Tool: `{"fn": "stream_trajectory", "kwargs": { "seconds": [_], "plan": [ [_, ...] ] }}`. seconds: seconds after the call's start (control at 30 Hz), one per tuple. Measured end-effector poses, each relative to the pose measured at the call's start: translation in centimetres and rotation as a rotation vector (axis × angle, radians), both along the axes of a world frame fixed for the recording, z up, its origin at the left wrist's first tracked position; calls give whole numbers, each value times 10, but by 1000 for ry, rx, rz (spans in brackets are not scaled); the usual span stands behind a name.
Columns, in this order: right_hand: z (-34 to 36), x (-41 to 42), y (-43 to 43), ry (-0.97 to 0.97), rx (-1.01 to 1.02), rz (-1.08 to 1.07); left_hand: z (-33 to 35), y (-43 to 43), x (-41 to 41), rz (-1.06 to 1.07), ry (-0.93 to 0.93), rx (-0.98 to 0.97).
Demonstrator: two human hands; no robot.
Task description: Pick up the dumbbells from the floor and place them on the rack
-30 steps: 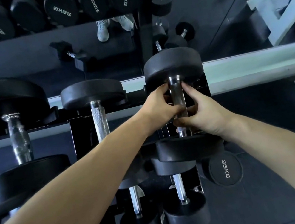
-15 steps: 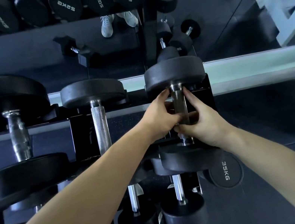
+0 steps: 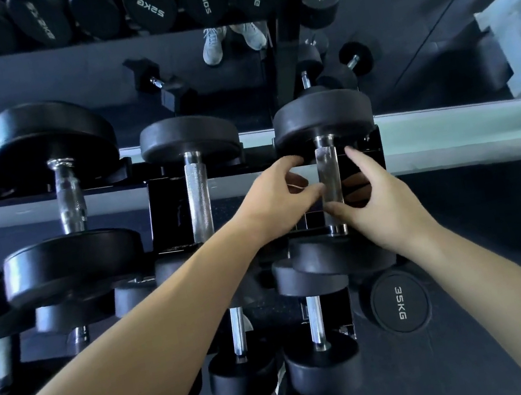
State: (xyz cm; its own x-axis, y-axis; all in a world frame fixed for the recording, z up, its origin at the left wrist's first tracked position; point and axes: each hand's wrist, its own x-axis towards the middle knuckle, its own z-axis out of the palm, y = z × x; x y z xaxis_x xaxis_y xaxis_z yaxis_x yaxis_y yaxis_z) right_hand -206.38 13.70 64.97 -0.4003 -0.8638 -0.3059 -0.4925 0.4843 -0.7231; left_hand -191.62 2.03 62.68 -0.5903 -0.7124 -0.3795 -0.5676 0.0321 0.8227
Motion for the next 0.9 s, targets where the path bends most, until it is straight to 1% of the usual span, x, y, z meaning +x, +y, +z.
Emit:
{"fn": "stream_trajectory", "kwargs": {
  "seconds": [0.07,0.2,0.37,0.5,0.63,0.8,0.9],
  "plan": [
    [5,6,7,38,-35,6,10,3,14,36,29,-8],
    [24,30,13,62,-90,30,33,8,52,178,108,10],
    [44,91,8,-37,-145,136,62,19,120,311,169,16],
    [59,153,-2,-144,-162,223,78,24,184,379,232,18],
    [77,224,-20,-194,-231,287,92,14,257,460,301,-3],
    [98,333,-56,-222,-331,310,101,-21,375,509,317,-66],
    [95,400,-84,-222,-345,282,98,-55,443,496,311,-68]
  ]
}}
